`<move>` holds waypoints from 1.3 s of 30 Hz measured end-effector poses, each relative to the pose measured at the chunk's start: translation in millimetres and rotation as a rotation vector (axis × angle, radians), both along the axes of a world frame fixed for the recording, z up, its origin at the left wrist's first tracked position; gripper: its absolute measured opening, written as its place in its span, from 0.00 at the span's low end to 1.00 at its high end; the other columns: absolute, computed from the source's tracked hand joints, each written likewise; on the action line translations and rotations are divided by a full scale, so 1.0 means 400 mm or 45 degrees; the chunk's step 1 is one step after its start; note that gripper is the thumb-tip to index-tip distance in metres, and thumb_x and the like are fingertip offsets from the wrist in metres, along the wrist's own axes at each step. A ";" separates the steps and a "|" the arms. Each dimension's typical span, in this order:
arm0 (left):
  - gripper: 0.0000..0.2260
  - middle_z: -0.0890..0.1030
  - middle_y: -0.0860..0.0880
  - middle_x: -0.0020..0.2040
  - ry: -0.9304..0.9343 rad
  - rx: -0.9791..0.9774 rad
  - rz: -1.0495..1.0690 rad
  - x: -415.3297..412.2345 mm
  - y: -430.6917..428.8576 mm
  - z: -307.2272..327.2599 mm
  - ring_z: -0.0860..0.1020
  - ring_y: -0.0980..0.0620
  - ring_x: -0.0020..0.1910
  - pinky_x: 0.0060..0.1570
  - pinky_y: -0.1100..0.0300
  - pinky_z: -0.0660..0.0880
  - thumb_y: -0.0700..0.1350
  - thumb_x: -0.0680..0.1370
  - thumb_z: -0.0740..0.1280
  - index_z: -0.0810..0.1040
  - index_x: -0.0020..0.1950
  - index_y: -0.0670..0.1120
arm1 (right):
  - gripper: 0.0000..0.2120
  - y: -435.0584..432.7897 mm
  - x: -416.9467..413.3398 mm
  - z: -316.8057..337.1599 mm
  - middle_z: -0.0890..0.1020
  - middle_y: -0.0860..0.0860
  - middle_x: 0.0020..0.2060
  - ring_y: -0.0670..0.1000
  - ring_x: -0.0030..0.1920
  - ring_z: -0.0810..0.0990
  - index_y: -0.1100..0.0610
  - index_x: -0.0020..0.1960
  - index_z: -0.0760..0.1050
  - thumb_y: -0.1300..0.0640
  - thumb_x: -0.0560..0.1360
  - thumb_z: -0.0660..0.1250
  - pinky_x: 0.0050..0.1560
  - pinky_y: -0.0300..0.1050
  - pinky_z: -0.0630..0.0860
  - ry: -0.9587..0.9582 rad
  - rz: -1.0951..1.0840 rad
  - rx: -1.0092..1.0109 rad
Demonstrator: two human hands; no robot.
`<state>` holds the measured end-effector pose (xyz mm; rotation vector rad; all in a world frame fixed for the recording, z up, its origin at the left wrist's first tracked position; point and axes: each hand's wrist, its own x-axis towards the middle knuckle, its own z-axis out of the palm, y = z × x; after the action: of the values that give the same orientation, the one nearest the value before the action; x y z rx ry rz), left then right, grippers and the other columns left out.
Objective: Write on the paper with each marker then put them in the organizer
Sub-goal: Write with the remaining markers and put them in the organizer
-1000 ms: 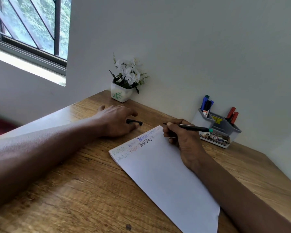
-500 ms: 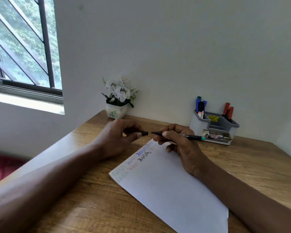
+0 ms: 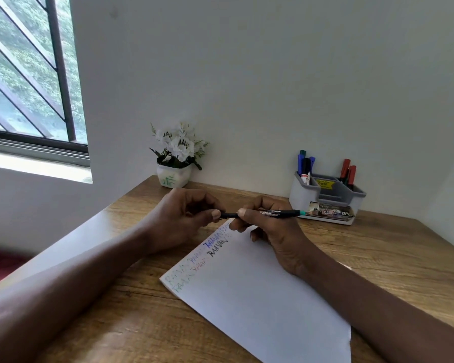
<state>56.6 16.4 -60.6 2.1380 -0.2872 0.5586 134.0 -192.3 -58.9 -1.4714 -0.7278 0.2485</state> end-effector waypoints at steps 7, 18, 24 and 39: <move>0.06 0.84 0.40 0.42 0.154 -0.574 -0.205 -0.008 -0.003 0.015 0.76 0.52 0.35 0.38 0.61 0.76 0.39 0.75 0.73 0.84 0.50 0.38 | 0.10 -0.001 -0.004 0.039 0.84 0.60 0.35 0.52 0.31 0.75 0.60 0.41 0.79 0.54 0.70 0.75 0.31 0.43 0.71 0.028 0.076 0.102; 0.14 0.84 0.41 0.43 0.281 -0.751 -0.315 -0.018 -0.022 0.024 0.75 0.52 0.35 0.37 0.62 0.74 0.42 0.72 0.75 0.82 0.53 0.35 | 0.12 0.029 -0.039 0.041 0.77 0.53 0.25 0.47 0.21 0.68 0.55 0.36 0.71 0.53 0.70 0.73 0.24 0.38 0.63 0.220 0.129 0.174; 0.09 0.84 0.40 0.43 0.298 -0.898 -0.277 -0.017 -0.039 0.025 0.76 0.52 0.33 0.37 0.61 0.75 0.42 0.69 0.76 0.83 0.46 0.40 | 0.13 0.037 -0.039 0.038 0.77 0.54 0.24 0.46 0.21 0.70 0.57 0.35 0.70 0.56 0.70 0.73 0.25 0.38 0.66 0.298 0.161 0.266; 0.25 0.81 0.60 0.61 0.125 0.440 0.257 -0.002 0.024 0.003 0.79 0.63 0.54 0.50 0.62 0.75 0.70 0.75 0.59 0.77 0.64 0.57 | 0.09 -0.055 0.027 0.084 0.86 0.56 0.42 0.50 0.40 0.79 0.56 0.55 0.83 0.53 0.81 0.67 0.35 0.41 0.70 -0.107 -0.237 0.077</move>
<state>55.9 25.9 -59.4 2.5402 -0.1185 0.5468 144.6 -214.4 -25.4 -1.4877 -0.6552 0.0225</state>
